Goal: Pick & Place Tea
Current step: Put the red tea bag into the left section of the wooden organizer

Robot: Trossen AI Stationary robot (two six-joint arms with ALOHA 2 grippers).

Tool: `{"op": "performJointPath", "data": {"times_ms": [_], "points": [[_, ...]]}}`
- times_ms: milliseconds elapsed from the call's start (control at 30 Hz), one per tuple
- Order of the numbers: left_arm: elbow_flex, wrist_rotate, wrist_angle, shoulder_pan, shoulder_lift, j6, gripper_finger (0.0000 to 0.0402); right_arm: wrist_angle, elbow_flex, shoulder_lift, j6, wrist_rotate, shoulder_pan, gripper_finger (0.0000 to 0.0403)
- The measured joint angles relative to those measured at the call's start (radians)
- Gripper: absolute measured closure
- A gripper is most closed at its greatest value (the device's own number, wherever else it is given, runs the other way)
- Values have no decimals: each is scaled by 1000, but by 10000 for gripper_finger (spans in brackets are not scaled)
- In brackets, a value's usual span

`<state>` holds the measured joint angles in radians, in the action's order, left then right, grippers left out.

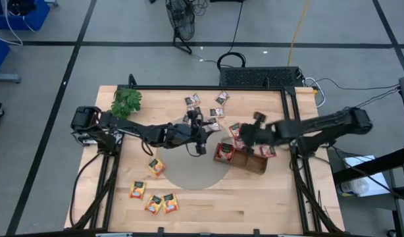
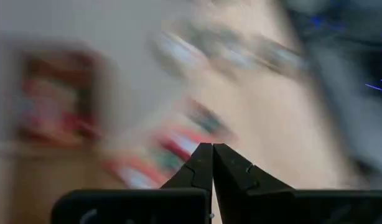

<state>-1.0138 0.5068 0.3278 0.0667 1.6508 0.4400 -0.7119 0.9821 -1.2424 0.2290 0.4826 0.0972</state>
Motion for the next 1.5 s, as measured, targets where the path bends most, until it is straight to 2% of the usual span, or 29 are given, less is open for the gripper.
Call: {"op": "performJointPath", "data": {"times_ms": [67, 133, 300, 467, 567, 667, 767, 1000, 1300, 1500], "points": [[0, 0, -12, -11, 0, -1, 245, 205, -58, 32, -99, -172, -97, 398], [0, -9, -13, -18, 0, -1, 245, 262, -92, 35, -130, -284, -187, 379], [0, -36, -20, -40, 0, -1, 245, 175, -119, -67, -127, -303, -337, 273], [0, -62, -19, -69, 0, -8, 245, 167, -112, -219, -105, -304, -397, 152], [0, -66, -20, -84, 0, -22, 245, 171, -98, -299, -84, -306, -400, 110], [0, -68, -22, -98, 0, -42, 245, 172, -88, -364, -69, -372, -411, 96], [0, -89, -25, -111, 0, -54, 245, 174, -76, -404, -21, -461, -420, 100], [0, -124, -26, -119, 0, -58, 245, 170, -72, -434, 38, -431, -436, 137], [0, -125, -42, -119, 0, -83, 245, 234, -76, -425, 40, -421, -444, 227], [0, -125, -42, -119, 0, -88, 245, 179, -76, -429, -14, -209, -444, 332]]}}
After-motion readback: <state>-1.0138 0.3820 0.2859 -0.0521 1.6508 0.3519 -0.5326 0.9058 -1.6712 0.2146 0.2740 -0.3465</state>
